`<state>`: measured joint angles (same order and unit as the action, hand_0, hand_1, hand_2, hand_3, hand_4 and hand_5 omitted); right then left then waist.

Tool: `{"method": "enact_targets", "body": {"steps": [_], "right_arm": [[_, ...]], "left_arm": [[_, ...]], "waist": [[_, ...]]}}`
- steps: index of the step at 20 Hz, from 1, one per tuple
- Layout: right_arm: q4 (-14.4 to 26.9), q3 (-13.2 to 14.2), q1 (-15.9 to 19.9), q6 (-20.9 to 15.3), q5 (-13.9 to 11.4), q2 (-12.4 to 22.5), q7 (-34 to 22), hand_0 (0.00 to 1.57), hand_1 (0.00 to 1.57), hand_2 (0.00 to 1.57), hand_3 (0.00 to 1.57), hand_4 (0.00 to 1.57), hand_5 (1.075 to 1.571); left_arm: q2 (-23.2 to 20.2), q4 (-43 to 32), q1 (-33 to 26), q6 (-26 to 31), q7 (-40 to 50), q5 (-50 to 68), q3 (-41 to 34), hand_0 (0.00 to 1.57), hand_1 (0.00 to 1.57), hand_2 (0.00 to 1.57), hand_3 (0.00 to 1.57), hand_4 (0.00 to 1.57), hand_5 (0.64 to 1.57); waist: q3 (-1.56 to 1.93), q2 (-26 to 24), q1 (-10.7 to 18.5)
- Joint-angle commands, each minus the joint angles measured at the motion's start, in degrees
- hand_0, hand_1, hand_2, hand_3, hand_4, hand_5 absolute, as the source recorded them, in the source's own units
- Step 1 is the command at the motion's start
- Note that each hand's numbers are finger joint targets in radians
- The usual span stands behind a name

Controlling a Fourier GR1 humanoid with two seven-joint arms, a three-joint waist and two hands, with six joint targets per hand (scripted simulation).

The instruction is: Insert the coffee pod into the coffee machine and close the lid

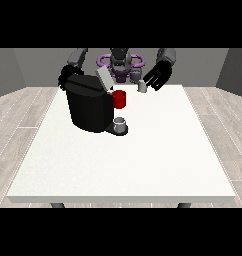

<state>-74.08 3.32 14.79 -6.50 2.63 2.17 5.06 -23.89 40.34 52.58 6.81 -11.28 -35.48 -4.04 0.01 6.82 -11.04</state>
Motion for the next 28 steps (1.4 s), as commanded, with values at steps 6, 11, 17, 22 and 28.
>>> {"method": "enact_targets", "body": {"steps": [6, 11, 17, 22, 28], "right_arm": [[-5.5, -3.0, 2.5, 0.0, -2.1, 0.8, -5.2, 0.00, 0.00, 0.00, 0.00, 0.51, 1.571], [-6.0, -4.0, 2.7, -1.8, -3.7, -0.6, -3.2, 0.00, 0.00, 0.00, 0.00, 0.55, 1.571], [-3.3, 0.2, 5.5, -1.8, -1.3, 0.8, -2.0, 0.00, 0.00, 0.00, 0.00, 0.53, 1.571], [-4.3, -1.1, 5.2, -0.9, -1.6, 0.9, -3.3, 0.00, 0.00, 0.00, 0.00, 0.51, 1.571], [-6.4, -1.6, 5.2, -1.6, -1.3, 0.2, -5.7, 0.00, 0.00, 0.00, 0.00, 0.51, 1.571]], "left_arm": [[-3.9, -3.3, 8.9, 0.9, 4.2, 1.6, -5.1, 1.24, 1.24, 1.26, 1.20, 0.48, 1.571], [-5.6, -3.9, 12.7, 3.5, 4.1, 1.6, -5.3, 1.28, 1.28, 1.34, 1.28, 0.52, 1.571], [-1.8, -1.7, 13.0, 1.0, 3.6, 0.0, -3.2, 1.26, 1.26, 1.30, 1.24, 0.49, 1.571], [-3.3, -3.8, 15.7, 3.0, 6.0, -0.4, -3.8, 1.29, 1.29, 1.32, 1.22, 0.50, 1.571], [-1.6, -4.3, 13.6, 0.2, 3.5, -1.6, -3.0, 1.23, 1.23, 1.28, 1.21, 0.51, 1.571]], "waist": [[-0.03, 3.5, -6.2], [-0.02, 6.0, -7.1], [0.00, 7.0, -4.7], [0.00, 8.0, -6.4], [-0.02, 7.6, -6.6]]}}
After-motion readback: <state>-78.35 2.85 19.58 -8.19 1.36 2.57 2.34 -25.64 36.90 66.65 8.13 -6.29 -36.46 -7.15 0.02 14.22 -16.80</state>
